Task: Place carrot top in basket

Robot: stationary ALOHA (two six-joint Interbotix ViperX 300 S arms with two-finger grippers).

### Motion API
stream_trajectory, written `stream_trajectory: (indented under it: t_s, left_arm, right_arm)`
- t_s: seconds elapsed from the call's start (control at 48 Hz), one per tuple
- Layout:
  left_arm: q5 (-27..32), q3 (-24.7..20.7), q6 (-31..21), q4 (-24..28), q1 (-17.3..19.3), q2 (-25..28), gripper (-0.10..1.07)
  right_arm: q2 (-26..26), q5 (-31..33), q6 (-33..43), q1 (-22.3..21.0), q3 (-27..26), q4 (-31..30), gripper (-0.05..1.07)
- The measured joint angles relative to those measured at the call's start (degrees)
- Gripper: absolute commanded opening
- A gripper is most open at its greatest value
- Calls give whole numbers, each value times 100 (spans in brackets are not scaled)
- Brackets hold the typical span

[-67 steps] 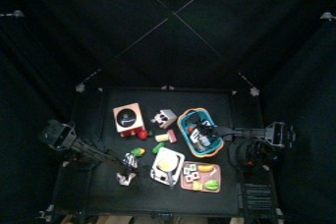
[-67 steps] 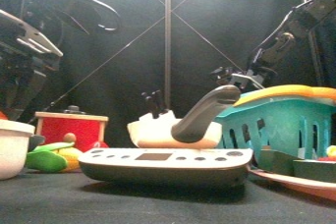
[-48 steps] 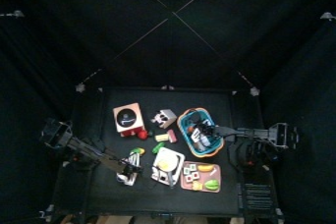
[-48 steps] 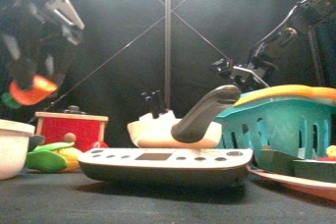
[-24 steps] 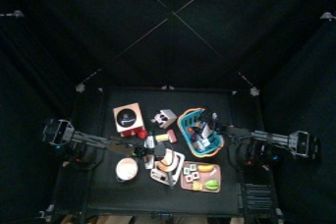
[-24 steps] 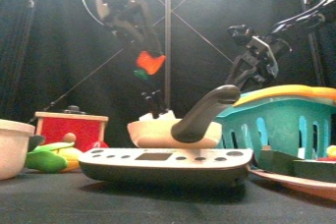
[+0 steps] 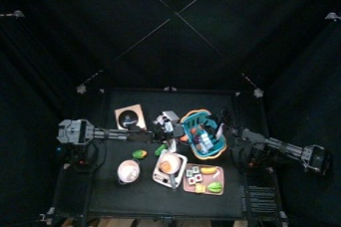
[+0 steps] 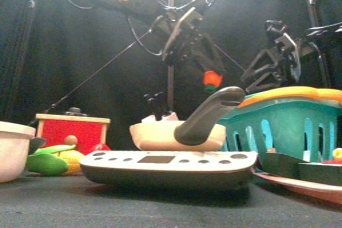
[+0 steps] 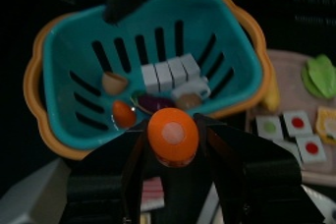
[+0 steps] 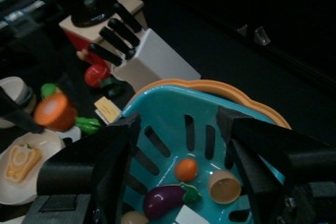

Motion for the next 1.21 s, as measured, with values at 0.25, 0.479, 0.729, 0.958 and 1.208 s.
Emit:
stream_trajectory:
  t_s: [0.25,0.479,0.729,0.958,1.208]
  left_arm:
    - [-141,-835,26,-53,237,765,73]
    - [105,-1107,26,-79,334,1107,75]
    - [123,-1134,26,-246,396,1187,89]
    - [114,-1195,18,-360,396,1274,94]
    - [62,-1239,35,-369,396,1274,95]
  right_arm:
    - [-114,-35,0,-264,185,-26,95]
    - [-141,-35,9,-501,220,-35,95]
    - [-141,-35,9,-519,220,-35,95]
    - [-141,-44,9,-527,220,-44,95]
    - [-132,-53,9,-527,220,-44,95]
